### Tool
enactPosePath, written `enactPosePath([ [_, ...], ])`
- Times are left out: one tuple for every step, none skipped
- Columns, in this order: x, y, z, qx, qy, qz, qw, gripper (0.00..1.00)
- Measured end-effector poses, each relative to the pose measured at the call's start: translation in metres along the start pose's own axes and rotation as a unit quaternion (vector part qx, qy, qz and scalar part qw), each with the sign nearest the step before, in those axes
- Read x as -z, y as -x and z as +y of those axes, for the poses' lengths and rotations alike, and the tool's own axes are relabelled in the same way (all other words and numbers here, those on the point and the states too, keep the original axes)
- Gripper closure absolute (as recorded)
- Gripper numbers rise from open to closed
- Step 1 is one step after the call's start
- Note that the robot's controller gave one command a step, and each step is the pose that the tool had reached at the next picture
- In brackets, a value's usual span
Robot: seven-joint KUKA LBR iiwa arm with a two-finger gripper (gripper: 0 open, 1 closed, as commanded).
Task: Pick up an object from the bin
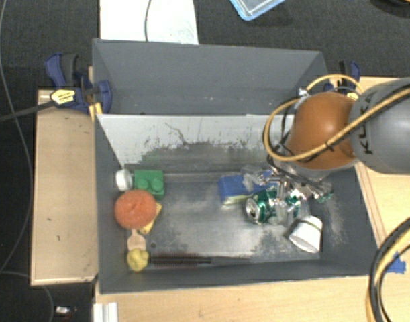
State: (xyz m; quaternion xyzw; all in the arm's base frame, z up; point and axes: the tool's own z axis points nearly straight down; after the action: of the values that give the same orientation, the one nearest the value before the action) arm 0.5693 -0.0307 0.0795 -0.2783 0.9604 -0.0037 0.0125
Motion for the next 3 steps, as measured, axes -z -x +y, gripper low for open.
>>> enactPosePath([
  [-0.004, -0.004, -0.005, -0.168, 0.003, 0.0050, 0.9858, 1.00],
  [-0.004, -0.004, -0.005, -0.167, 0.003, 0.0049, 0.9859, 1.00],
  [0.008, -0.003, -0.005, -0.167, 0.002, 0.0029, 0.9859, 1.00],
])
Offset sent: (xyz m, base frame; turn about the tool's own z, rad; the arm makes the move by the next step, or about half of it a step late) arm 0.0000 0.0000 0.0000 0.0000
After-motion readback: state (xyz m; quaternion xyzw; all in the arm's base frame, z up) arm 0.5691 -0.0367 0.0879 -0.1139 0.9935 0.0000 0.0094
